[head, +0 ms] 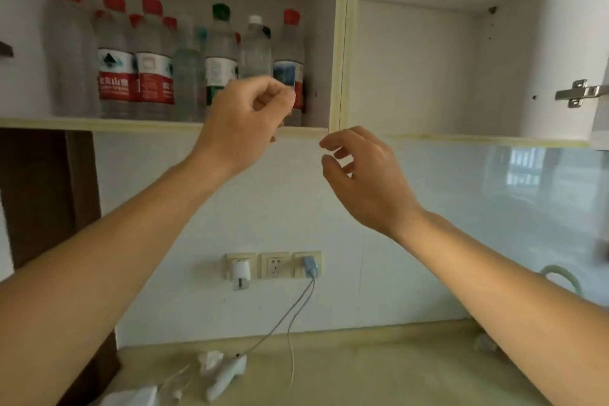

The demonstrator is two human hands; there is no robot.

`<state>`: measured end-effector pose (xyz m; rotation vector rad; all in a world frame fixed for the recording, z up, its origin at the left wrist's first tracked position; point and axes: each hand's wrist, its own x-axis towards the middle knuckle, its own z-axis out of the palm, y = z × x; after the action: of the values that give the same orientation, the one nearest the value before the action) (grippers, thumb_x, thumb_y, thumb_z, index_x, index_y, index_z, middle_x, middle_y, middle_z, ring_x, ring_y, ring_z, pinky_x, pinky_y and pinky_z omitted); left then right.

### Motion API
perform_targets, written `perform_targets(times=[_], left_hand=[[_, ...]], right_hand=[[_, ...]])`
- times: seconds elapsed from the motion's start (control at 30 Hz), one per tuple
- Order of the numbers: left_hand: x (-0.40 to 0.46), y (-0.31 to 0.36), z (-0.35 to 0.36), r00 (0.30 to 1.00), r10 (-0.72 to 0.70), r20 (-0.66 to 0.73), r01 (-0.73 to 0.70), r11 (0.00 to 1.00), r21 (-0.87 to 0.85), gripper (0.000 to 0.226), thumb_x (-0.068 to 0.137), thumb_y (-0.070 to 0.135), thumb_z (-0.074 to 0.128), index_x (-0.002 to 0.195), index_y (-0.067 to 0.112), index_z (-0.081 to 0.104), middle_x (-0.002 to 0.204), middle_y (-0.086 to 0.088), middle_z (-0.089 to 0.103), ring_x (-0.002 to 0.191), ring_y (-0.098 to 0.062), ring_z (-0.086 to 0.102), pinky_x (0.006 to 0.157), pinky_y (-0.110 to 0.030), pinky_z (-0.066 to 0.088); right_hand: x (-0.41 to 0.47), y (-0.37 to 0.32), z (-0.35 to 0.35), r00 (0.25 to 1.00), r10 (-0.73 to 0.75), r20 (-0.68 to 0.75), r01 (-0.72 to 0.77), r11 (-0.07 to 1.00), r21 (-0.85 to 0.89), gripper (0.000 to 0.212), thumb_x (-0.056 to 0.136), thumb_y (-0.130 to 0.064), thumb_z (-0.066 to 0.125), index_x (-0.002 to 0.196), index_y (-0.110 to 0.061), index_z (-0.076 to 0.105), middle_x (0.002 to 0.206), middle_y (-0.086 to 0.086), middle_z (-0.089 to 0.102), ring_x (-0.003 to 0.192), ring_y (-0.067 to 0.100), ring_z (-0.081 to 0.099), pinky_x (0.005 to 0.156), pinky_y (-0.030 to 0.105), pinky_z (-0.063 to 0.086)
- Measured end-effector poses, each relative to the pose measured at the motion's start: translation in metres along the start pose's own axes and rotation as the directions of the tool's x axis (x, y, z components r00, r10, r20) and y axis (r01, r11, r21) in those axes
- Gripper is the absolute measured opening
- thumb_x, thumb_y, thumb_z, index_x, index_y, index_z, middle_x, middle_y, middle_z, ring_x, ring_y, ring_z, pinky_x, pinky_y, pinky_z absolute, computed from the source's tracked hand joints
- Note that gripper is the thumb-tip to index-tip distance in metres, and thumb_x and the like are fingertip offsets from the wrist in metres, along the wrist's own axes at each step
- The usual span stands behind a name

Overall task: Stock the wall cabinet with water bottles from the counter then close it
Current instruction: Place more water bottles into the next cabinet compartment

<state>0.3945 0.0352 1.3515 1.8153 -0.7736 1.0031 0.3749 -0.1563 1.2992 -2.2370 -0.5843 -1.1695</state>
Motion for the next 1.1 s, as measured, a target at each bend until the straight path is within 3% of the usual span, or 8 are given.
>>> perform_targets(times=[0.1,0.2,0.3,0.5,0.63,0.77,0.93,1.1], left_hand=[[-0.063,0.000,0.024,0.984,-0.165,0.069,0.164,0.986,0.015,0.024,0.100,0.033,0.057,0.098,0.015,0.072,0.088,-0.001,0.071,0.080,-0.013,0.067,0.064,-0.029,0.060],[-0.124,-0.010,0.049,0.920,-0.347,0.183,0.343,0.938,0.055,0.019,0.099,0.034,0.059,0.097,0.020,0.073,0.088,0.003,0.072,0.083,-0.017,0.069,0.072,-0.038,0.061],[-0.184,-0.026,0.070,0.822,-0.510,0.254,0.499,0.859,0.112,0.017,0.098,0.036,0.061,0.097,0.023,0.072,0.089,0.002,0.072,0.084,-0.022,0.069,0.077,-0.048,0.060],[-0.312,-0.075,0.101,0.548,-0.737,0.396,0.658,0.672,0.340,0.028,0.096,0.044,0.060,0.115,0.024,0.066,0.107,0.010,0.068,0.095,-0.009,0.064,0.085,-0.040,0.058],[-0.384,-0.106,0.116,0.316,-0.826,0.467,0.714,0.531,0.456,0.040,0.095,0.045,0.063,0.127,0.022,0.060,0.116,0.008,0.065,0.099,-0.008,0.062,0.081,-0.028,0.052],[-0.426,-0.132,0.135,0.168,-0.860,0.482,0.763,0.424,0.489,0.047,0.094,0.047,0.063,0.133,0.023,0.056,0.128,0.005,0.062,0.105,-0.010,0.059,0.081,-0.024,0.047],[-0.451,-0.154,0.164,0.086,-0.862,0.499,0.828,0.341,0.446,0.053,0.096,0.046,0.062,0.141,0.021,0.050,0.131,0.003,0.061,0.109,-0.013,0.059,0.089,-0.028,0.048],[-0.454,-0.161,0.186,0.078,-0.843,0.533,0.826,0.354,0.438,0.048,0.099,0.041,0.057,0.142,0.020,0.049,0.135,-0.002,0.061,0.105,-0.012,0.055,0.083,-0.023,0.044]], right_hand=[[-0.053,0.027,-0.003,0.990,0.078,0.116,-0.082,0.996,0.034,0.023,0.097,-0.024,0.061,0.119,-0.020,0.067,0.115,-0.007,0.062,0.100,0.006,0.058,0.086,0.024,0.051],[-0.103,0.051,0.006,0.948,0.187,0.258,-0.206,0.977,0.051,0.023,0.096,-0.026,0.065,0.117,-0.020,0.069,0.113,-0.005,0.065,0.098,0.008,0.060,0.086,0.023,0.051],[-0.149,0.071,0.024,0.857,0.300,0.420,-0.341,0.940,0.024,0.022,0.094,-0.029,0.066,0.114,-0.020,0.070,0.111,-0.004,0.070,0.098,0.012,0.065,0.081,0.019,0.044],[-0.248,0.090,0.082,0.636,0.396,0.662,-0.516,0.856,-0.016,0.028,0.094,-0.031,0.066,0.120,-0.021,0.069,0.107,-0.011,0.068,0.086,0.000,0.061,0.068,0.004,0.040],[-0.307,0.104,0.120,0.411,0.450,0.793,-0.629,0.770,-0.110,0.033,0.097,-0.025,0.065,0.127,-0.014,0.065,0.120,0.003,0.069,0.106,0.016,0.065,0.090,0.024,0.052],[-0.336,0.123,0.142,0.263,0.534,0.804,-0.646,0.716,-0.264,0.038,0.099,-0.028,0.062,0.135,-0.015,0.059,0.128,0.003,0.065,0.113,0.018,0.062,0.102,0.035,0.050],[-0.352,0.133,0.164,0.159,0.623,0.766,-0.516,0.714,-0.474,0.045,0.100,-0.039,0.057,0.140,-0.019,0.054,0.135,0.002,0.062,0.127,0.023,0.056,0.116,0.051,0.034],[-0.360,0.139,0.177,0.070,0.665,0.743,-0.573,0.637,-0.516,0.037,0.095,-0.040,0.056,0.121,-0.017,0.069,0.121,0.004,0.070,0.113,0.026,0.062,0.111,0.053,0.039]])
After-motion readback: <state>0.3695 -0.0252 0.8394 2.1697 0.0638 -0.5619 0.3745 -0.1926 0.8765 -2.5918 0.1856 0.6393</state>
